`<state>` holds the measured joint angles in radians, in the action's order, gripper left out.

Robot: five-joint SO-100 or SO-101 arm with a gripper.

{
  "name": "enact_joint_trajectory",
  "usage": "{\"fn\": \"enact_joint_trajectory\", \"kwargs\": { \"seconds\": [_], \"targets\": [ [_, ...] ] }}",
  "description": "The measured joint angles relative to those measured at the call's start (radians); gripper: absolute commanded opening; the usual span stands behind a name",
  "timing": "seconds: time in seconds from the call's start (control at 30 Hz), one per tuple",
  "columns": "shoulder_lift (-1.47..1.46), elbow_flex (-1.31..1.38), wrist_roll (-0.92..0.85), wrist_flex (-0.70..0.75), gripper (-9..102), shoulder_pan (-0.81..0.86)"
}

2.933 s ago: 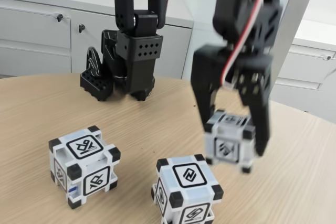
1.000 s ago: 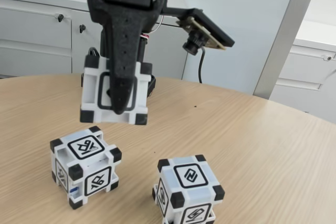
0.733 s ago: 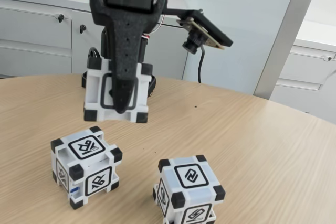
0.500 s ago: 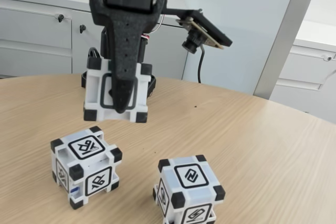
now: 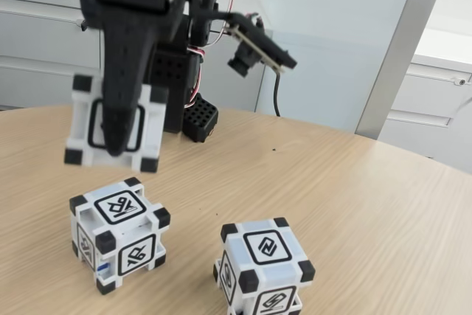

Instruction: Stack cubes from left to right.

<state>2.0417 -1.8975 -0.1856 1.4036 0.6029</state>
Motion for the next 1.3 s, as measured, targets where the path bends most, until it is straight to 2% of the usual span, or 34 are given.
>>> {"fn": "enact_joint_trajectory", "kwargs": {
  "seconds": [0.7,1.3],
  "targets": [
    [-0.092,0.000,0.000,-0.006,3,0.002],
    [-0.092,0.000,0.009,-0.006,31,0.002]
  ]
}}
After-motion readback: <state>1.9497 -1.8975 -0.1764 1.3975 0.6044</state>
